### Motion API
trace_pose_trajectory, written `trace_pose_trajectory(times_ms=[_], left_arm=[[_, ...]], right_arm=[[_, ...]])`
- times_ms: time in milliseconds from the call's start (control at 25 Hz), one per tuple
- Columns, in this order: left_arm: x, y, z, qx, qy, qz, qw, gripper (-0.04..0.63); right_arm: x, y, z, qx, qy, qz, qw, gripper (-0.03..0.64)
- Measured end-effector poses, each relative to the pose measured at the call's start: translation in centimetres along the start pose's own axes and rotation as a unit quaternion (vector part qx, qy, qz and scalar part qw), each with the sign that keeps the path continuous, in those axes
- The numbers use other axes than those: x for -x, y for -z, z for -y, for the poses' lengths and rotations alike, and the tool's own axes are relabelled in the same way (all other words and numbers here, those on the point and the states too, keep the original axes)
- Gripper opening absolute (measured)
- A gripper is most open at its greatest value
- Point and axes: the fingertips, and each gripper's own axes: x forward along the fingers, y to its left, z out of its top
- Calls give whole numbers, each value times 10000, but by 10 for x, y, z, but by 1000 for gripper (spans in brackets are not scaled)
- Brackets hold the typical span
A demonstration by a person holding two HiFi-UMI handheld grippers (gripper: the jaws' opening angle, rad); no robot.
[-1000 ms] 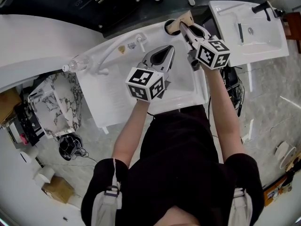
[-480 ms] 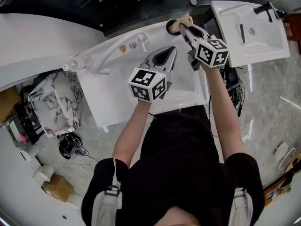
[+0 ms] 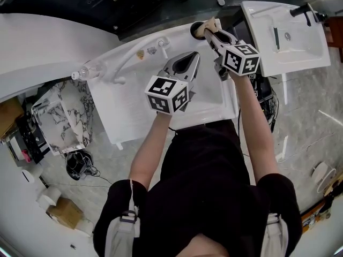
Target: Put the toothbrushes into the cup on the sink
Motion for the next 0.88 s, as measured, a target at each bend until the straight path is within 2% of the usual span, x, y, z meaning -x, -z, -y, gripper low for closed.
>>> trace_pose_trajectory(times_ms=[880], left_arm=[[-2, 2, 9, -138, 177, -83, 9997, 14]], right_arm=[[-4, 18, 14, 34, 283, -127, 9995, 54]])
